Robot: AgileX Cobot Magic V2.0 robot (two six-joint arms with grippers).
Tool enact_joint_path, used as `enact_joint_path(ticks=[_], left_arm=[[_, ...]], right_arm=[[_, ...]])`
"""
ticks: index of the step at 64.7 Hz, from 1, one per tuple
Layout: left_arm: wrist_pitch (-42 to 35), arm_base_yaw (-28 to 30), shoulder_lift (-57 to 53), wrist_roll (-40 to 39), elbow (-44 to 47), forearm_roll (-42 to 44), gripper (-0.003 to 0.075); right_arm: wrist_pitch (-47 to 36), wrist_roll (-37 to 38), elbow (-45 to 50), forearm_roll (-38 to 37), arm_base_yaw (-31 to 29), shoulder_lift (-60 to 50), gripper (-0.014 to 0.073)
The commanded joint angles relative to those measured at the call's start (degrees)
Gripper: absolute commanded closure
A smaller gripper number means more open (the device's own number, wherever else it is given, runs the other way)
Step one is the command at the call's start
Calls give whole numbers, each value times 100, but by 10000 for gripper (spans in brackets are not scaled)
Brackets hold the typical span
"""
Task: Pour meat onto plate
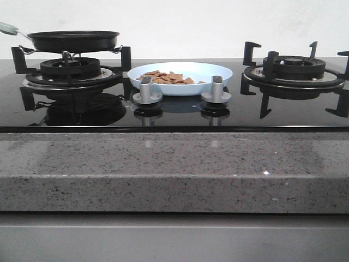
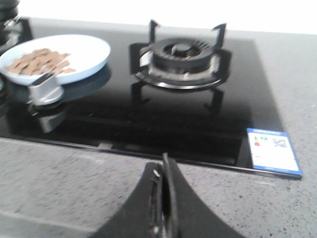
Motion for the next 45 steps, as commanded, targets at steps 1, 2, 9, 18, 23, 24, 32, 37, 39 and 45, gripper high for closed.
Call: enact_joint_path(ticks=[1,2,9,18,23,24,32,37,39,45], left_arm=[[-488,0,-88,-53,31,-45,741],[-488,0,-88,-53,31,-45,741],[-488,0,-88,-53,31,-45,741],[-488,0,-88,-53,31,-45,741],[-488,0,-88,-53,31,-45,741],[-488,0,-88,-53,31,-45,741],[-480,0,-88,-53,31,-45,741],[-480,0,-88,-53,31,-45,741],[-480,0,-88,-53,31,-45,741],[-480,0,-88,-53,31,-45,741]], right_arm=[[-1073,-51,317,-29,-45,-179,713],[-1136,-51,390,-29,-45,-230,713],[-1611,-51,917,-23,-45,-452,713],[-1949,-51,1222,-32,31,-594,713],[-2057,-51,1222,-32,154,-594,713],[-2069,-51,1222,-32,155,-594,713],[-2086,-51,1222,-32,128,-588,713],[-2081,-51,1222,-32,128,-587,713],[-2081,-51,1222,-32,128,-587,713],[-2081,-51,1222,-32,128,-587,713]])
